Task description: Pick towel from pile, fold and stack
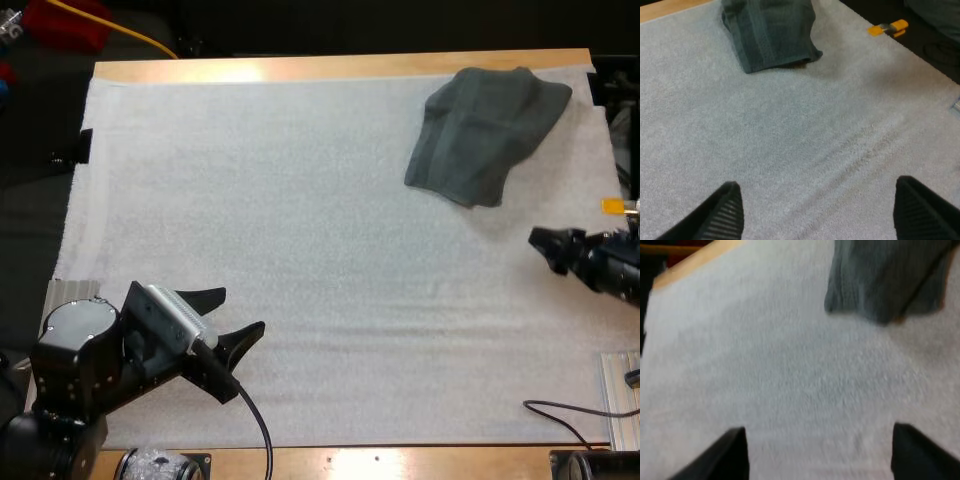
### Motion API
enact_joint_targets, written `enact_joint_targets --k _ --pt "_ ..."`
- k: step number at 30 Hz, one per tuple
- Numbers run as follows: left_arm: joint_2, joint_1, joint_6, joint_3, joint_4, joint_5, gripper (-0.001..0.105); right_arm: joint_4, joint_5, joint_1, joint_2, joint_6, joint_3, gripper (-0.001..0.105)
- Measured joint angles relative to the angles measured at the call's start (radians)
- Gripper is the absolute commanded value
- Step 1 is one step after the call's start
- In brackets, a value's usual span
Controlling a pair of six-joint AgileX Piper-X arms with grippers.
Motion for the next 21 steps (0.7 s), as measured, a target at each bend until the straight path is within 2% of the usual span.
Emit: enact_joint_targets --k 14,21 --pt "0.000 0.000 0.000 0.000 0.000 0.000 0.062 -0.229 -0.023 0.000 0.264 0.192 0.000 0.059" --pt "0.000 0.000 0.000 0.000 0.000 0.000 0.062 -0.358 0.001 0.089 0.405 0.272 0.000 0.059"
